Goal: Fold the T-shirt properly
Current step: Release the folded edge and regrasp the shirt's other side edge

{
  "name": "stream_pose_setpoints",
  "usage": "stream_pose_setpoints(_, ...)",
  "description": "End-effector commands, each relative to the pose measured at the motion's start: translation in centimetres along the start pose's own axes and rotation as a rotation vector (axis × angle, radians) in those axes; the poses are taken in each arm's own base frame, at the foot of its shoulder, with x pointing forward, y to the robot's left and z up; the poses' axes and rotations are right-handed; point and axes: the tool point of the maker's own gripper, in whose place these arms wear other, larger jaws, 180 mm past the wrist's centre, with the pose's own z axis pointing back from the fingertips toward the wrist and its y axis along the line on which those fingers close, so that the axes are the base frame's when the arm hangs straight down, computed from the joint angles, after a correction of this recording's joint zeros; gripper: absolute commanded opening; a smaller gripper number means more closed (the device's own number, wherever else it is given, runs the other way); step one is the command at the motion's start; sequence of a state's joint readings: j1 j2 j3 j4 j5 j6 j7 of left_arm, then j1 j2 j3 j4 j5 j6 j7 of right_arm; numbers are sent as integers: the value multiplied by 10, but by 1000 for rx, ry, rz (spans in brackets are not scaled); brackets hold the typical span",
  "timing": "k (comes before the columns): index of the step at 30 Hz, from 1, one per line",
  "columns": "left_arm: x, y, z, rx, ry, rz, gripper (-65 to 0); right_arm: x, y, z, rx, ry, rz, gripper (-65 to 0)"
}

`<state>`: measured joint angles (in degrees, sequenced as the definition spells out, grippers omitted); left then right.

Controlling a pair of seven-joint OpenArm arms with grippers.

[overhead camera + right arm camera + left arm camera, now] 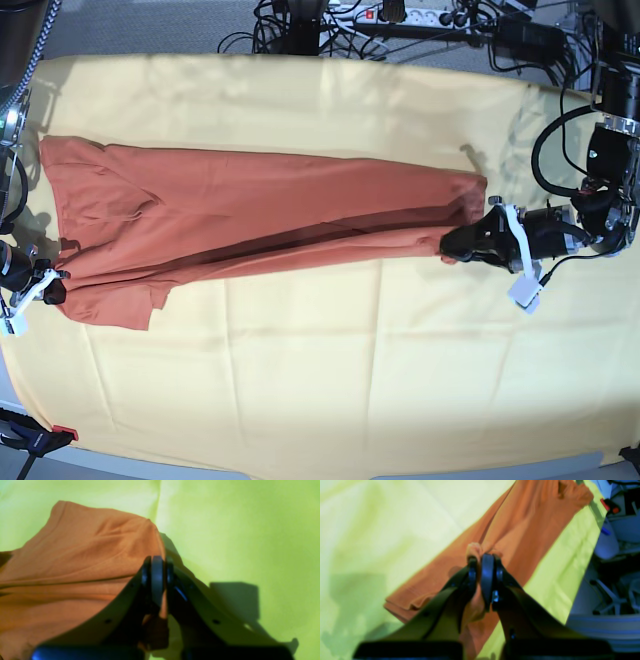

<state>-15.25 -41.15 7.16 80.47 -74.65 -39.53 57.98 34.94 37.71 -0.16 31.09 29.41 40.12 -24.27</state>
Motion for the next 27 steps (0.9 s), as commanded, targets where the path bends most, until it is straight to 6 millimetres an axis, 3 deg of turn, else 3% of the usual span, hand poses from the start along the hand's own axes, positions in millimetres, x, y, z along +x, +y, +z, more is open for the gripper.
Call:
stream_pose_setpoints(1, 18, -1, 9, 0, -40, -34, -650, 28, -11, 11, -22, -73, 5, -650)
stream_pose_setpoints(3, 18, -1, 9, 0, -41, -34, -650, 31, -11, 11, -22, -86, 5, -636)
stream_pose_setpoints(6, 18, -1, 9, 1, -41, -34, -650, 35, -12, 12, -23, -102, 7, -408)
stream_pose_setpoints(8, 17, 0, 8, 4, -36, -37, -560, 35, -12, 12, -23, -103, 6, -256)
stream_pose_setpoints(9, 17, 0, 8, 5, -35, -37, -494, 36, -11, 12, -22, -105, 5, -221)
stream_pose_setpoints(12, 13, -1, 7, 0, -32, -29, -364, 46, -7, 14, 2, -156, -32, -216)
stream_pose_setpoints(19, -18, -5, 2, -10, 13, 26, -360, 71, 11, 13, 82, -279, -144, -216)
stream_pose_setpoints(27, -35, -8, -4, -10, 24, 53, -360, 48, 72, -30, 178, -171, -114, -216)
